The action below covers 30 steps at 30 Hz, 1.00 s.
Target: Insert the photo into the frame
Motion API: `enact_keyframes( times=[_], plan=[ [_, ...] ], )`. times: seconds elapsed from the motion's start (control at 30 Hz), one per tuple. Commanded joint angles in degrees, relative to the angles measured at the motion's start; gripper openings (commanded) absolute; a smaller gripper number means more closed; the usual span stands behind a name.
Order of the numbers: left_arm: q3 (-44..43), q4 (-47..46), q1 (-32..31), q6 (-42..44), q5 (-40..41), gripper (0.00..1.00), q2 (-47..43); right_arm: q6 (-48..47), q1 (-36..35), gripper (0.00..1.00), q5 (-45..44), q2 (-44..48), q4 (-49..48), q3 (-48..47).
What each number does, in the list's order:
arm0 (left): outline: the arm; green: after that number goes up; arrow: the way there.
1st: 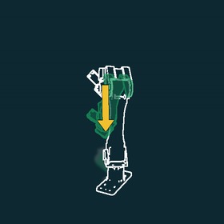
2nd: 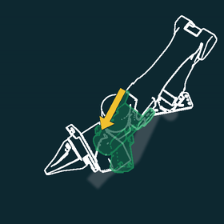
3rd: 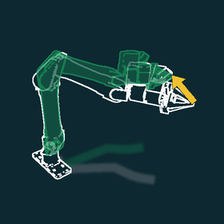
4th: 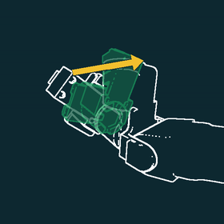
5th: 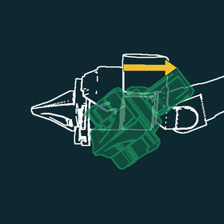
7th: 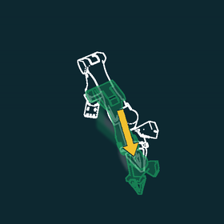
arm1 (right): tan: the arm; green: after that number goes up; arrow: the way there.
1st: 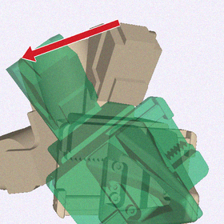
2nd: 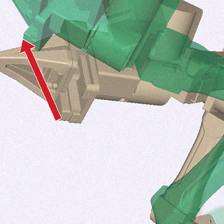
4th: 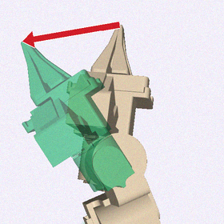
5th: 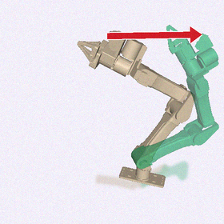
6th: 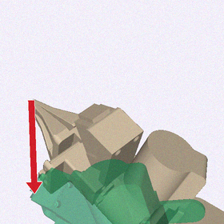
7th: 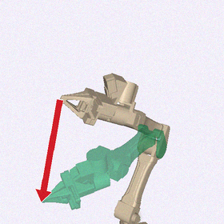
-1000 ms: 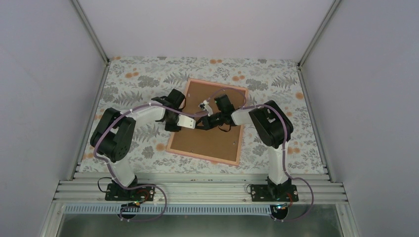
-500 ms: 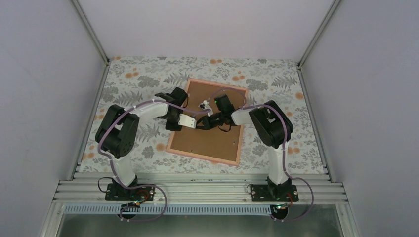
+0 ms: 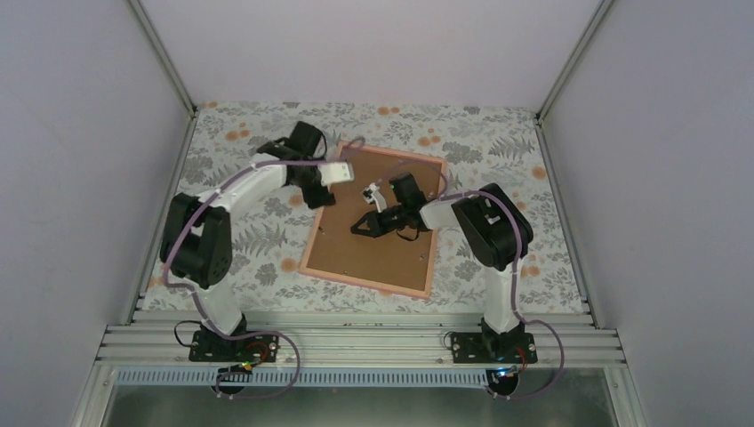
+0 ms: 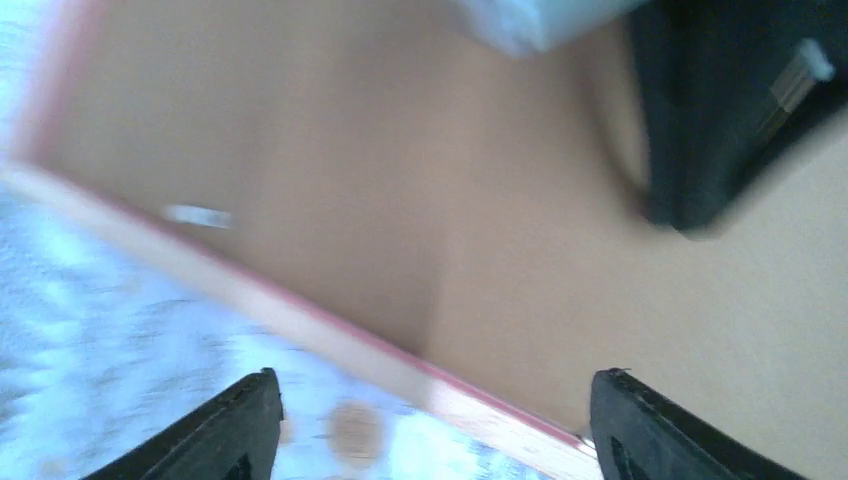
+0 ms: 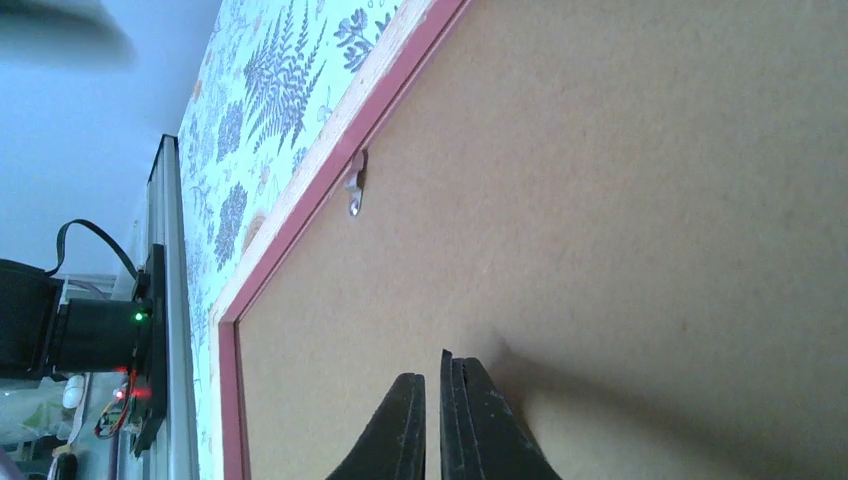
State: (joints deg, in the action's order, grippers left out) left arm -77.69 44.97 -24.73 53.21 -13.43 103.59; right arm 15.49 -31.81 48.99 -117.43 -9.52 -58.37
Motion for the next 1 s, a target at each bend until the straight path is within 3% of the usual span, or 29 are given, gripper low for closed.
enact_keyframes(
  times=[0.0,0.03,0.17,0.3,0.67,0.8,0.97],
  plan=[
    [-4.8,-13.9,3.0,-15.7,-2.4,0.93,-7.2,-1.3,-0.4,0.08,-1.7,2.4,4.7,2.9],
    [-5.4,-16.9,3.3,-17.8,-1.5,0.99,-8.0,-2.0,-0.2,0.08,-1.3,3.4,5.3,2.3],
    [-9.7,-22.1,3.6,-29.9,6.7,1.0,-4.8,-2.7,2.5,0.11,0.7,7.2,5.6,-1.6],
    [-21.2,-12.4,6.4,-33.3,-3.3,1.0,4.7,-5.6,5.3,0.12,-2.2,6.3,8.4,-9.9],
    [-23.5,-13.9,5.8,-48.8,6.7,1.0,17.2,-4.0,8.5,0.11,-11.8,-10.3,11.4,-31.0],
    [-24.7,-13.3,5.5,-50.6,8.2,1.0,21.0,-2.1,8.5,0.11,-14.5,-14.5,11.5,-34.7],
    [-24.2,-11.8,4.5,-52.0,9.2,0.91,23.6,-1.1,8.5,0.1,-15.9,-17.7,12.1,-34.3]
  ],
)
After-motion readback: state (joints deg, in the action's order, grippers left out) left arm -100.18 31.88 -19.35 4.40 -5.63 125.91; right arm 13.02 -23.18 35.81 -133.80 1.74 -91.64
